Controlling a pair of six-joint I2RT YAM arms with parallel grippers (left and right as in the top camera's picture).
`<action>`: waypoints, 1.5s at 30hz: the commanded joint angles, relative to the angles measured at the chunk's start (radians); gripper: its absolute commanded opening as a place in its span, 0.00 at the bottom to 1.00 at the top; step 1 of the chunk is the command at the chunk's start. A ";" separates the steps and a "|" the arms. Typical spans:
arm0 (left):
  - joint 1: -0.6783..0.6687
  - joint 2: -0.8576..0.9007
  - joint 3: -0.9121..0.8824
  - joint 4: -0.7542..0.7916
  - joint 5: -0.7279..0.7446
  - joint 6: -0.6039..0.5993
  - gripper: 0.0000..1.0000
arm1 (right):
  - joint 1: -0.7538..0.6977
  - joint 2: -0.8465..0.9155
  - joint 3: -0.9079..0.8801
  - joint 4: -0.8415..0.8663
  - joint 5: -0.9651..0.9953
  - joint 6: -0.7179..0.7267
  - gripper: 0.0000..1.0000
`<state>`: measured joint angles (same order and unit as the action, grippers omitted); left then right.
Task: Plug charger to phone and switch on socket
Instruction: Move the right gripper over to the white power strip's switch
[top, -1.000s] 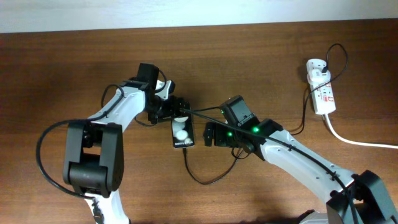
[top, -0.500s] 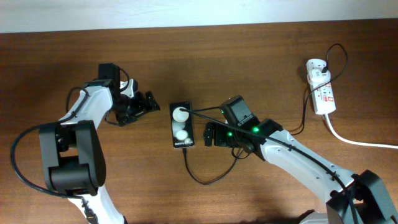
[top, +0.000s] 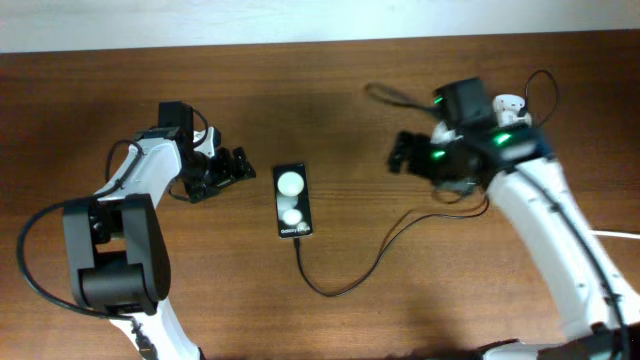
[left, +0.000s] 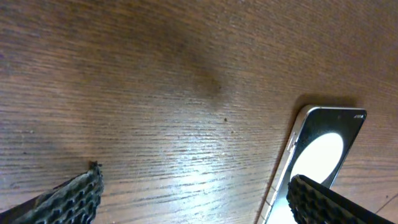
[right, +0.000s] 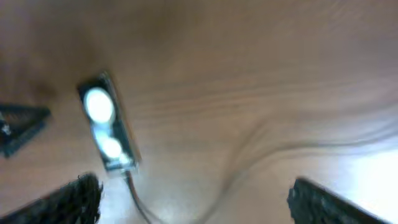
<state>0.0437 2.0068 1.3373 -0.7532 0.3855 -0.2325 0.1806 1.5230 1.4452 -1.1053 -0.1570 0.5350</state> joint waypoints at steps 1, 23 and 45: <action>0.003 0.000 -0.011 0.001 -0.016 -0.002 0.99 | -0.200 -0.009 0.077 -0.045 0.063 -0.050 0.99; 0.003 -0.001 -0.011 0.001 -0.016 -0.002 0.99 | -0.646 0.493 0.075 0.368 0.299 0.031 0.99; 0.003 -0.001 -0.011 0.000 -0.016 -0.002 0.99 | -0.645 0.614 0.065 0.559 0.122 0.030 0.99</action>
<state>0.0437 2.0064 1.3373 -0.7521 0.3840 -0.2329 -0.4637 2.1201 1.5108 -0.5411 -0.0105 0.5541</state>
